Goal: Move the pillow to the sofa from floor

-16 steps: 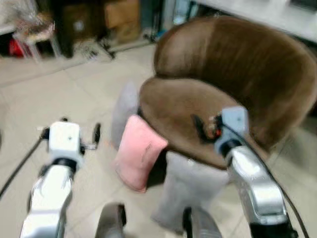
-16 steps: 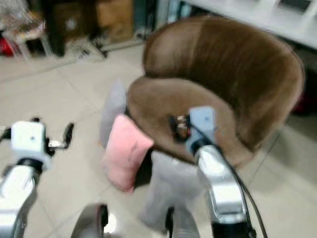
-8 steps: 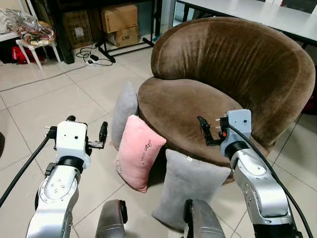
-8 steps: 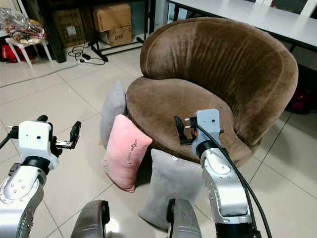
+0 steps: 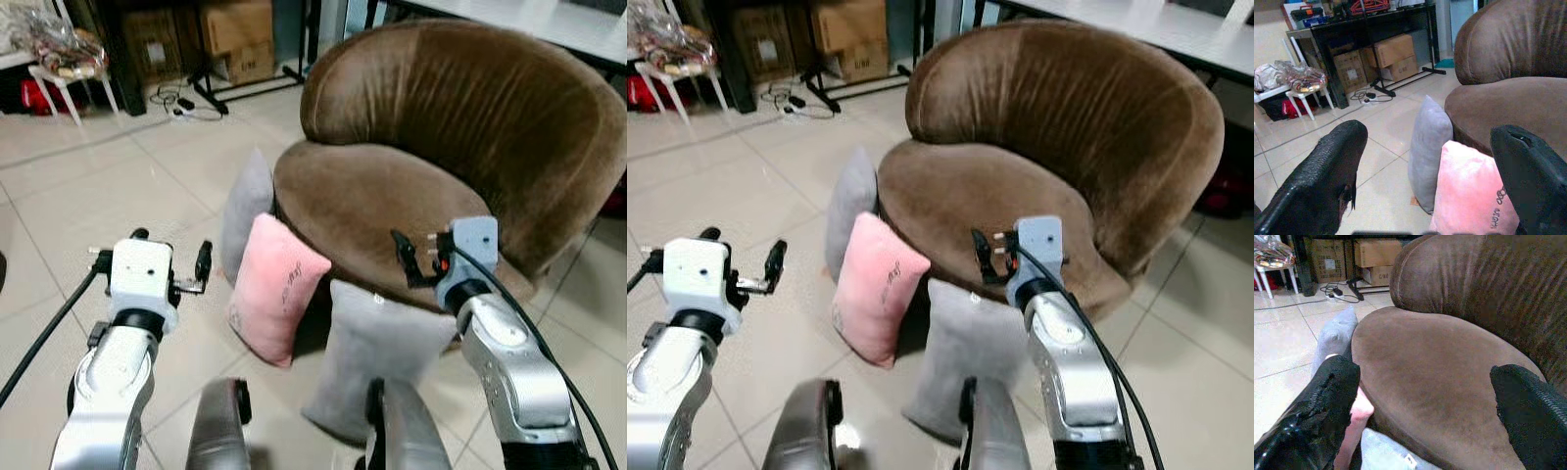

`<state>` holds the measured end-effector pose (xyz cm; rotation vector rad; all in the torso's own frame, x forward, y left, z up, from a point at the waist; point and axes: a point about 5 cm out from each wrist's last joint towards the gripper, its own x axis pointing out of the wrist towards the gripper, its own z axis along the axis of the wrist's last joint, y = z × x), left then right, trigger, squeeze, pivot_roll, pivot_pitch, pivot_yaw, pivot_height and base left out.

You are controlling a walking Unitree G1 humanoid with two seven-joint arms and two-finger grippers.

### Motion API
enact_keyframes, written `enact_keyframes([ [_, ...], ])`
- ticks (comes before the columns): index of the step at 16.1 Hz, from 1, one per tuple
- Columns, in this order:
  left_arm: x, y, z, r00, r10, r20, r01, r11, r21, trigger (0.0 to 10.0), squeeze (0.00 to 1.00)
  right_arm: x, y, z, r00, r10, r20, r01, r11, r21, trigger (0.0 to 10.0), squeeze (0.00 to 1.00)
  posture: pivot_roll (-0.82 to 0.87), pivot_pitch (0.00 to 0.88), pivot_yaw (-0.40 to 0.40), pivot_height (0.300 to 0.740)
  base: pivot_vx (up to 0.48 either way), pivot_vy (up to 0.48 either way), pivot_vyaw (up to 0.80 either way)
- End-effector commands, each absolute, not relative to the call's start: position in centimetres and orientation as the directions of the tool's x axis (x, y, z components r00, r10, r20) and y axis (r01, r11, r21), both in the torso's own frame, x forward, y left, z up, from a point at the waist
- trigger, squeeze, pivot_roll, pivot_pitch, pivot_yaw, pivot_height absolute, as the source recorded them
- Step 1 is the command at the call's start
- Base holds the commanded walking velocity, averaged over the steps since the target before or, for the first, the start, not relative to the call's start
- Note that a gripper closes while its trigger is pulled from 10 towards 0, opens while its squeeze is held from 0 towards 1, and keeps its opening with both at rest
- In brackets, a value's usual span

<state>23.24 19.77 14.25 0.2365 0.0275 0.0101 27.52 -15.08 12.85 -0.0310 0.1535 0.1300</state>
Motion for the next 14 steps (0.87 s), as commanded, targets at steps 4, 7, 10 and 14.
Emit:
enact_keyframes([
  [4, 23.43, 19.38, 14.43, 1.0, -0.015, -0.019, 0.02, 0.97, 0.242, 10.0, 0.0, 27.69, -15.44, 13.06, 0.982, 0.12, -0.145, -0.124, 0.992, -0.018, 10.0, 0.0, 0.01, 0.0, -0.038, 0.49, 0.0, 0.0, 0.0],
  [7, 23.45, 19.39, 14.48, 1.0, -0.013, -0.013, 0.016, 0.972, 0.233, 10.0, 0.0, 27.79, -15.48, 13.15, 0.984, 0.113, -0.134, -0.118, 0.993, -0.024, 10.0, 0.0, 0.01, 0.0, -0.04, 0.47, 0.0, 0.0, 0.0],
  [10, 23.47, 19.24, 14.63, 1.0, -0.027, -0.005, 0.027, 0.974, 0.227, 10.0, 0.0, 27.89, -15.64, 13.32, 0.987, 0.103, -0.122, -0.105, 0.994, -0.015, 10.0, 0.0, 0.01, 0.0, -0.04, 0.47, 0.0, 0.0, 0.0],
  [14, 23.45, 19.23, 14.83, 0.999, -0.038, 0.009, 0.035, 0.977, 0.21, 10.0, 0.0, 27.75, -15.26, 13.55, 0.985, 0.129, -0.11, -0.136, 0.989, -0.055, 10.0, 0.0, 0.01, 0.0, -0.04, 0.47, 0.237, 0.0, 0.6],
])
